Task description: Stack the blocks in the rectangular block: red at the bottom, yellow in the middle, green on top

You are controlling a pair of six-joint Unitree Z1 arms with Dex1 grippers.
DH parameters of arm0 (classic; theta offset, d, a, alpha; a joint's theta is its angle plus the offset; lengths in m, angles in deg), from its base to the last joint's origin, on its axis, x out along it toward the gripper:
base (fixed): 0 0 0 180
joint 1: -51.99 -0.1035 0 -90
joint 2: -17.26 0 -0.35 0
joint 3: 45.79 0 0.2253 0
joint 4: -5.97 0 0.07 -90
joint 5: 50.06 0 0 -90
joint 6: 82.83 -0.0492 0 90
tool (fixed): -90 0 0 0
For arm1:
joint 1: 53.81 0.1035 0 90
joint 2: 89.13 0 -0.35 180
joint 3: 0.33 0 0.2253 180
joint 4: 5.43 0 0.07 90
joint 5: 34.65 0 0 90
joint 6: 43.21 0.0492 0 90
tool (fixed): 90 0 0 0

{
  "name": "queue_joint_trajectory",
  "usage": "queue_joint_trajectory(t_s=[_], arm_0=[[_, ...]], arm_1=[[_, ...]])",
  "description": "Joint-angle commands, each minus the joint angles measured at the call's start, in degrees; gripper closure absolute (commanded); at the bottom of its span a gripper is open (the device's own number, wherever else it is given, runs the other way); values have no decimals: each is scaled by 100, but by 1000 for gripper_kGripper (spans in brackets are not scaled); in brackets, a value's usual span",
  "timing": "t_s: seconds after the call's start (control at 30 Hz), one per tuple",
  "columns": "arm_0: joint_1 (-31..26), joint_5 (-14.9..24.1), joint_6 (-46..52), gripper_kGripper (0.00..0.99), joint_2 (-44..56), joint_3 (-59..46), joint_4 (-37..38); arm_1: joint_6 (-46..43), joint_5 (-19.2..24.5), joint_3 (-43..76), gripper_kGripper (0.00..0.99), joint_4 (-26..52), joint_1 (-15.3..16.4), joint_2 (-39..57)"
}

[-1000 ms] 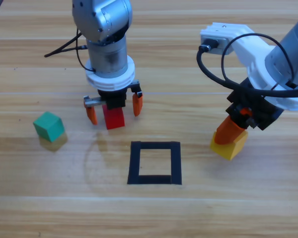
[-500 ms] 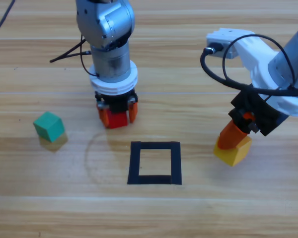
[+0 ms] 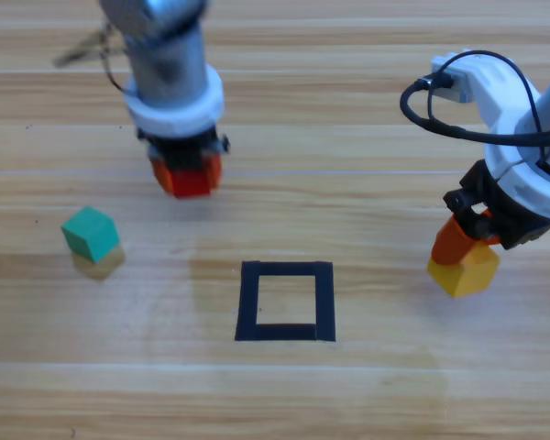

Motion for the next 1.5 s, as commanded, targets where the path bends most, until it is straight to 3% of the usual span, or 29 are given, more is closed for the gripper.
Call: queue_joint_trajectory(t_s=[0.03, 0.33, 0.53, 1.1, 1.5], arm_0=[[475, 180, -426, 927, 1371, -625, -62], [1723, 294, -557, 926, 1511, -1398, 211], [2154, 311, -13, 919, 1107, -1407, 386], [2400, 294, 1508, 895, 105, -774, 351], [2347, 144, 1350, 892, -176, -423, 299]], arm_1=[[299, 134, 206, 990, 59, 120, 321], [782, 266, 206, 990, 32, 251, 400], [1116, 416, 206, 990, 23, 251, 259], [1442, 627, 162, 990, 23, 260, -4], [1468, 794, 65, 990, 23, 260, -171]])
